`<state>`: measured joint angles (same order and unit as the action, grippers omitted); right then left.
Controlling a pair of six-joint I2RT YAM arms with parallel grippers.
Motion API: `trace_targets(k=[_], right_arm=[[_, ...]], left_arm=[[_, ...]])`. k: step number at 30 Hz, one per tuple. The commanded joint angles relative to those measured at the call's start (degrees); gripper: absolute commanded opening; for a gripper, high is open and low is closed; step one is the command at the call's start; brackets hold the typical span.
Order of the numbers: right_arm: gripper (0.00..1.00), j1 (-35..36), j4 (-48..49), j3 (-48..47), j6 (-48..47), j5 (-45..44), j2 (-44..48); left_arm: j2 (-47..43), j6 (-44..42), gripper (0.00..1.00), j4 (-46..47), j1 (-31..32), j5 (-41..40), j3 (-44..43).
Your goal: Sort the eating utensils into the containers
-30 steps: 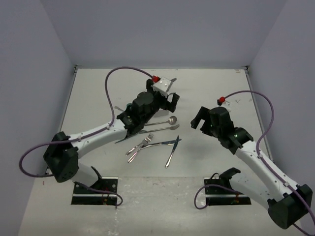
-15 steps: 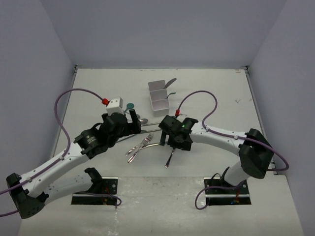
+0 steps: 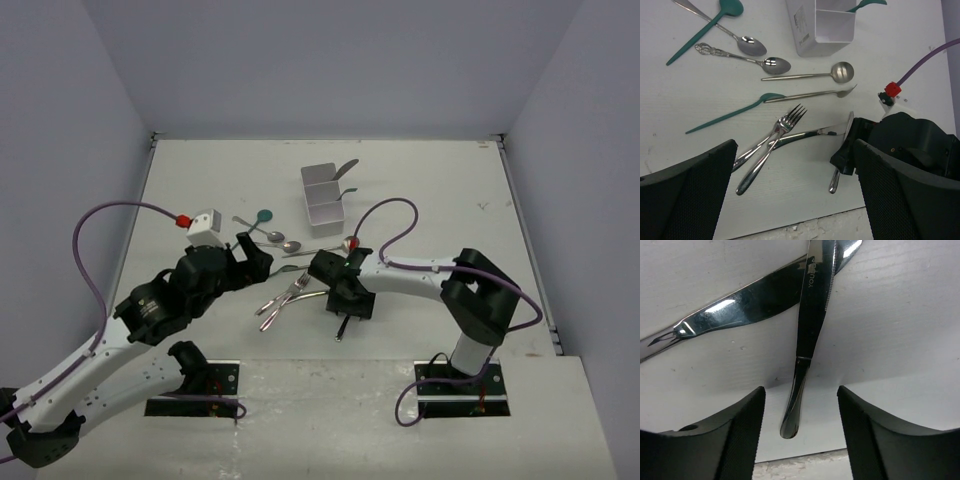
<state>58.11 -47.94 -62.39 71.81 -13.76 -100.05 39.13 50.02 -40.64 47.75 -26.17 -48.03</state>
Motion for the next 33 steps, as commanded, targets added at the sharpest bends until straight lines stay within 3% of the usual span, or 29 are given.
trace_targets(k=[1, 8, 16, 24, 33], right_arm=[[0.59, 0.6, 0.65, 1.04, 3.16, -0.13, -0.32], [0.44, 0.87, 5.57, 6.65, 4.74, 3.29, -0.41], [0.0, 2.18, 4.71, 6.68, 5.97, -0.2, -0.32], [0.0, 2.62, 5.31, 5.52, 6.5, -14.44, 7.58], [0.0, 2.54, 26.29, 12.54, -4.29, -27.1, 23.4]], left_arm=[[-0.11, 1.31, 1.0, -1.37, 0.15, 0.77, 0.66], [-1.25, 0.43, 1.0, -1.81, 0.15, 0.07, -0.04], [-1.43, -0.36, 1.0, -2.51, 0.15, -0.81, -1.1], [-1.08, -1.24, 1.0, -1.55, 0.15, -0.28, -0.84], [-0.55, -4.4, 1.0, 1.17, 0.15, -1.42, -0.92]])
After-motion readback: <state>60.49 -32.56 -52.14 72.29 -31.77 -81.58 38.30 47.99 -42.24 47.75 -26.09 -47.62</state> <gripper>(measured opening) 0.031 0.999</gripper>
